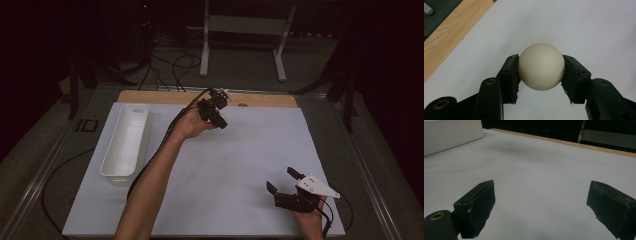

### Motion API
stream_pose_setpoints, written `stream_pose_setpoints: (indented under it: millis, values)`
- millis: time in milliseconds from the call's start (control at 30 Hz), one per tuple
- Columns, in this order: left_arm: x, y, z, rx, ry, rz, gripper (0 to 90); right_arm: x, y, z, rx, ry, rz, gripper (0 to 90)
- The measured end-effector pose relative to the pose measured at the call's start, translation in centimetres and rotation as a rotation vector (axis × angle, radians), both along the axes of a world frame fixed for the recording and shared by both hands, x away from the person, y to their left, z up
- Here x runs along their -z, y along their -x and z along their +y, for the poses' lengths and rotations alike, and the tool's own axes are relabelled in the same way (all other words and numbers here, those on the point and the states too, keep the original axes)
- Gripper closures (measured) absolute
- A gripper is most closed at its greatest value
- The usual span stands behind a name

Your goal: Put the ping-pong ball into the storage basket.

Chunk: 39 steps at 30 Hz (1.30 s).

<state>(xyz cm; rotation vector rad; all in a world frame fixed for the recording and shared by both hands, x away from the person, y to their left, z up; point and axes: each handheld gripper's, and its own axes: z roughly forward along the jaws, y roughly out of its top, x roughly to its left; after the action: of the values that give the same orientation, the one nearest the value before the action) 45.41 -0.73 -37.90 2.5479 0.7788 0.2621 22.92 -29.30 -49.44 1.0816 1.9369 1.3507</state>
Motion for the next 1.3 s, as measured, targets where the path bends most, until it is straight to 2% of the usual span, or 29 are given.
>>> stream_pose_setpoints:
  millis: [500, 1300]
  values:
    - [-1.1, 0.2, 0.9, -0.006, 0.028, 0.011, 51.3, 0.0, 0.0, 0.0, 0.003, -0.002, 0.001, 7.7]
    - [-2.1, 0.2, 2.2, -0.027, 0.029, 0.011, 51.3, -0.1, 0.0, -0.1, 0.003, -0.002, 0.001, 7.7]
